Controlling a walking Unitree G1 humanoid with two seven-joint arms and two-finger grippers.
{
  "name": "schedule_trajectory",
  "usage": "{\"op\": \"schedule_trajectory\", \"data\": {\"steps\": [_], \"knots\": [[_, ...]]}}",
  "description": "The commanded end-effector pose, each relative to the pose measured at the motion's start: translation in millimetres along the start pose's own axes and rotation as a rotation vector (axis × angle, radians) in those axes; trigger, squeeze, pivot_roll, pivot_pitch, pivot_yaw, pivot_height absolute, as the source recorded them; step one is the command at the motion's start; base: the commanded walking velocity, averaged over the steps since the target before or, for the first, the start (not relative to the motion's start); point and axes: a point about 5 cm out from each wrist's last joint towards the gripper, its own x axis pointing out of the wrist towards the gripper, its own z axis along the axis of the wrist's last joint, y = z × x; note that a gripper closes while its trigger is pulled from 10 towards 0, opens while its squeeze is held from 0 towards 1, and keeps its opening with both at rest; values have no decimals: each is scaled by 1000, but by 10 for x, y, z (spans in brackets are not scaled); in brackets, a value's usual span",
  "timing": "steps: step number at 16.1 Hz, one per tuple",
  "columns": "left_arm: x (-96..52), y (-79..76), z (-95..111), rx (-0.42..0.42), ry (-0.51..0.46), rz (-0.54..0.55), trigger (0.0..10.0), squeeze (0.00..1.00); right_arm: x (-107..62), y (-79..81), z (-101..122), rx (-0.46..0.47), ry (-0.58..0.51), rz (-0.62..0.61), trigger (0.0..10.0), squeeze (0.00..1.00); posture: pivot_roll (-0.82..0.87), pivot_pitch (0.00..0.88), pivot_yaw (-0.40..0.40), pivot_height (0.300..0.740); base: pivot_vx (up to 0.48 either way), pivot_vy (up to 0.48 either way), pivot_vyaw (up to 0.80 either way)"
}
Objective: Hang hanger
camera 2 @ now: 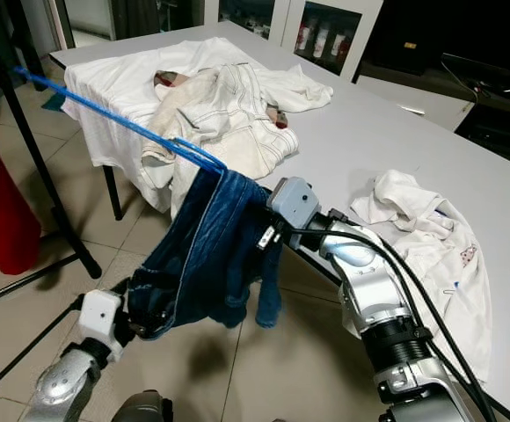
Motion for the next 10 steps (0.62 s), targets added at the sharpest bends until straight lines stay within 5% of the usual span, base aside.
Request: {"op": "schedule_trajectory", "data": {"steps": [1,4,5,6,10], "knots": [[28,-42,-33,-32,23,-26,10000,0,-24,-53,90,-15,-34,-11,0,0,194,9,-120,710,0,0,0],[148,-90,8,-74,24,-70,10000,0,-5,-5,95,-11,-40,4,0,0,193,13,-119,710,0,0,0],[173,-121,25,-91,18,-97,6627,0,-4,1,93,-10,-39,5,0,0,192,14,-118,710,0,0,0],[181,-176,30,-108,13,-148,0,0,-6,3,92,-9,-39,5,0,0,189,11,-114,710,0,0,0],[110,-267,-50,-122,37,-265,0,0,-27,14,74,-9,-32,5,0,0,185,4,-107,710,0,0,0]]}}
